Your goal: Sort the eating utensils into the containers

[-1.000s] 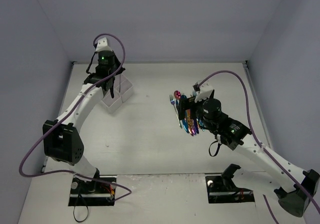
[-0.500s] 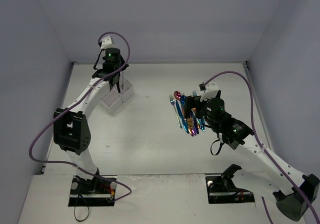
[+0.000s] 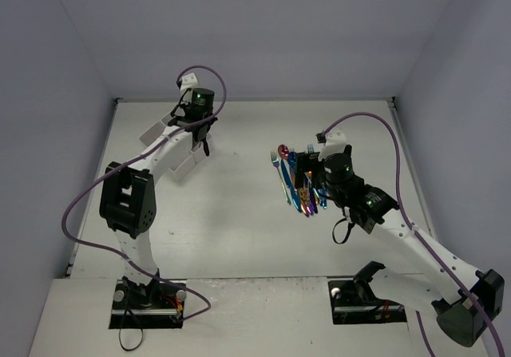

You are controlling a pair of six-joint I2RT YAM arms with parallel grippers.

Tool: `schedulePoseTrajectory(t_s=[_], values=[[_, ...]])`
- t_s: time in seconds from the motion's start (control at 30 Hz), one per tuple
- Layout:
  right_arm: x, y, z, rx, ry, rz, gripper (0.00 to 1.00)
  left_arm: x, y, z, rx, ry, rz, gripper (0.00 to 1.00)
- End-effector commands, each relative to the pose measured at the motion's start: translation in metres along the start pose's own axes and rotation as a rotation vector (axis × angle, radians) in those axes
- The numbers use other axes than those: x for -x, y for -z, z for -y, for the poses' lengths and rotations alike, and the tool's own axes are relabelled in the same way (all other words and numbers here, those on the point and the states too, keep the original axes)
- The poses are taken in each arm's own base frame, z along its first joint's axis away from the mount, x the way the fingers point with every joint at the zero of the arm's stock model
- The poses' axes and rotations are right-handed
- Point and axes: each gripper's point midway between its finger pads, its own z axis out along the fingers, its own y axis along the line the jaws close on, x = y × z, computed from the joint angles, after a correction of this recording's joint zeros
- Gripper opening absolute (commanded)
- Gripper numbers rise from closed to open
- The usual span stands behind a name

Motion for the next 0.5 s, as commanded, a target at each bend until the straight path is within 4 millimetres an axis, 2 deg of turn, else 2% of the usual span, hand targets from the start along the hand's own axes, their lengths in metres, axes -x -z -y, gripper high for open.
schedulePoseTrajectory(t_s=[0.0, 0.1, 0.23, 0.37, 0.47], values=[[0.007, -0.003, 0.009, -0.055, -0.049, 0.034, 1.00, 0.032, 0.015, 0.000, 0.042, 0.029, 0.093, 0.16], [0.003, -0.005, 0.013, -0.072, -0.065, 0.022, 1.00, 0.027, 0.016, 0.000, 0.046, 0.017, 0.076, 0.25], [-0.007, -0.011, 0.016, -0.089, -0.082, -0.013, 1.00, 0.029, 0.024, 0.004, 0.026, -0.004, 0.069, 0.46], [-0.013, -0.016, 0.019, -0.106, -0.098, -0.040, 1.00, 0.042, 0.039, 0.009, -0.005, -0.032, 0.084, 0.65], [-0.017, -0.023, 0.024, -0.130, -0.111, -0.067, 1.00, 0.067, 0.064, 0.016, -0.057, -0.041, 0.116, 0.75]])
